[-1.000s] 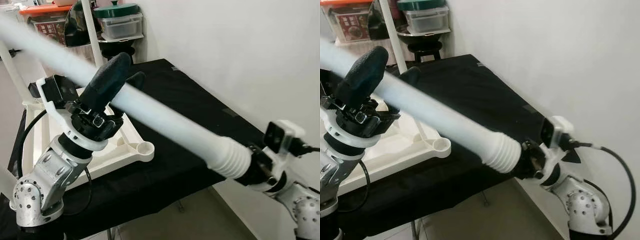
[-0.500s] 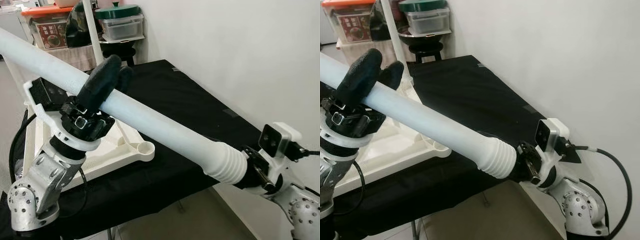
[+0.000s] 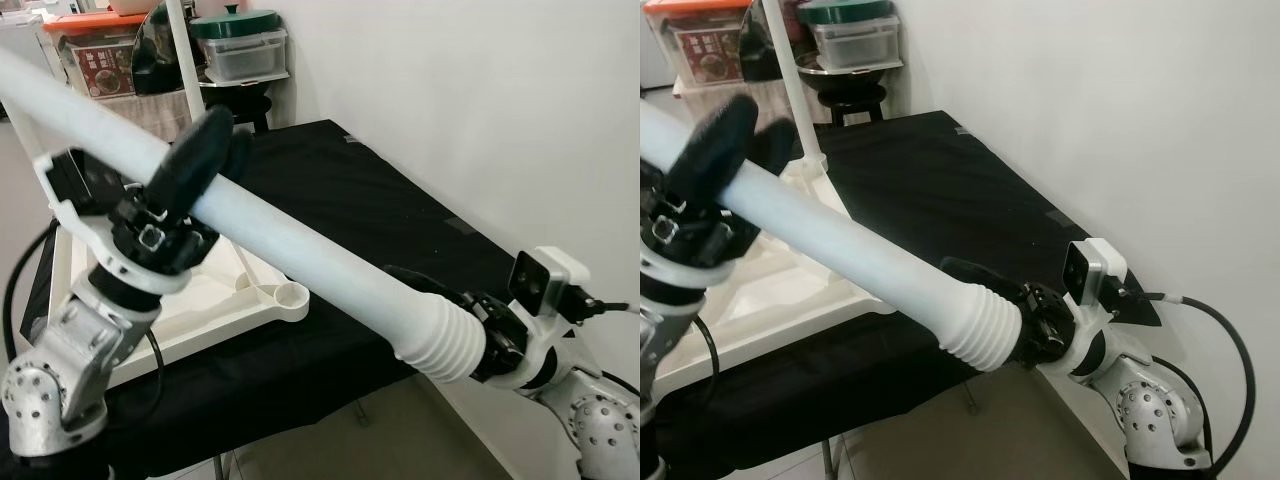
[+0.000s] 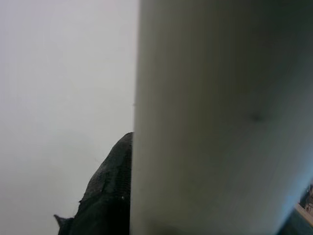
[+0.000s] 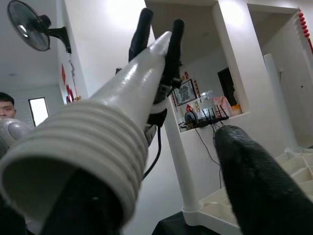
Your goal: Building children table
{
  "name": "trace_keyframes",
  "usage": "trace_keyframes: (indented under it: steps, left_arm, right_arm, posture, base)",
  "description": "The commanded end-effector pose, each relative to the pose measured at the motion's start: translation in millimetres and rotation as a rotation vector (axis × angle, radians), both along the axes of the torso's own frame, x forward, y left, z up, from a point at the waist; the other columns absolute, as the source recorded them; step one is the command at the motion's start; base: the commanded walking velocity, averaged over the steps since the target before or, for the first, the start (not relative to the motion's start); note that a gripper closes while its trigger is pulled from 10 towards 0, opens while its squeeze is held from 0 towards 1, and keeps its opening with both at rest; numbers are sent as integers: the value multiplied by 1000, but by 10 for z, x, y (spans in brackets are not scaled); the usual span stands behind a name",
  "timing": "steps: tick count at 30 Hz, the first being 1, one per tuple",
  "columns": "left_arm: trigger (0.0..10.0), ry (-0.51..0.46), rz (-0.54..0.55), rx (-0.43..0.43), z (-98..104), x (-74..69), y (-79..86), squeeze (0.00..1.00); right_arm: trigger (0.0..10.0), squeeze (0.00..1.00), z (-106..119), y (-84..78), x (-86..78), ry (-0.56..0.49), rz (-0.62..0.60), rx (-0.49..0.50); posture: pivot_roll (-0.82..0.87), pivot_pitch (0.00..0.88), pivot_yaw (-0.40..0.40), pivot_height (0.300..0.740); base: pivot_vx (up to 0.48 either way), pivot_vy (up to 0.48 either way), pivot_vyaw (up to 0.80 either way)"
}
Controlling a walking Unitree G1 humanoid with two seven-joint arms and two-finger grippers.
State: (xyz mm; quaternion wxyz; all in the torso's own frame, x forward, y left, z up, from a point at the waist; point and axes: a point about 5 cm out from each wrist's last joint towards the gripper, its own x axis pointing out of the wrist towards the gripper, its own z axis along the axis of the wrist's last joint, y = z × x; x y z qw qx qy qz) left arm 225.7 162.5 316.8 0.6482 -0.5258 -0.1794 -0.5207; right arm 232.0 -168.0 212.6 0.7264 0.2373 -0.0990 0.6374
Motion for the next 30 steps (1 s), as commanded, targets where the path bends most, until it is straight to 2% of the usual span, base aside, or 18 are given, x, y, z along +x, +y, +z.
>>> trace_keyframes:
  steps: [1,14,18,19,22,23,24,25,26,27,29,30]
  left_arm:
    - [0,-46,-20,-52,79,-42,51,0]
    - [0,-206,146,21,606,122,412,0]
    - [0,-217,179,53,651,158,443,0]
    - [0,-211,233,121,648,209,428,0]
    - [0,-206,270,170,641,243,417,0]
    - [0,-201,335,278,603,310,362,0]
    - [0,-201,335,278,603,310,362,0]
    - [0,-208,383,393,551,366,295,0]
    - [0,-208,383,393,551,366,295,0]
    - [0,-224,403,515,475,413,198,0]
    - [0,-261,340,677,303,443,6,0]
    - [0,-261,340,677,303,443,6,0]
  right_arm:
    - [10000,1000,-87,-64,36,48,-62,-31]
    - [10000,1000,-216,-249,-18,90,-214,-59]
    - [10000,1000,-233,-263,-31,95,-221,-64]
    - [10000,1000,-223,-260,-50,81,-211,-88]
    - [10000,1000,-214,-256,-63,70,-203,-106]
    - [10000,1000,-179,-254,-51,39,-211,-152]
    - [10000,1000,-179,-254,-51,39,-211,-152]
    - [10000,1000,-140,-259,-27,7,-224,-194]
    - [10000,1000,-140,-259,-27,7,-224,-194]
    - [10000,1000,-83,-284,14,-29,-245,-231]
    - [10000,1000,65,-389,109,-94,-299,-262]
    - [10000,1000,65,-389,109,-94,-299,-262]
  posture:
    - [-43,0,5,740]
    - [-68,0,16,740]
    - [-69,0,14,740]
    - [-69,0,16,740]
    - [-69,0,16,740]
    - [-68,0,15,740]
    - [-68,0,15,740]
    - [-68,0,15,740]
    - [-68,0,15,740]
    - [-66,0,14,740]
    - [-65,0,4,740]
    - [-65,0,4,740]
  base:
    - [0,0,0]
    - [0,0,0]
    - [0,0,0]
    - [0,0,0]
    - [0,0,0]
    - [0,0,0]
    - [0,0,0]
    - [0,0,0]
    - [0,0,0]
    - [0,0,0]
    - [0,0,0]
    - [0,0,0]
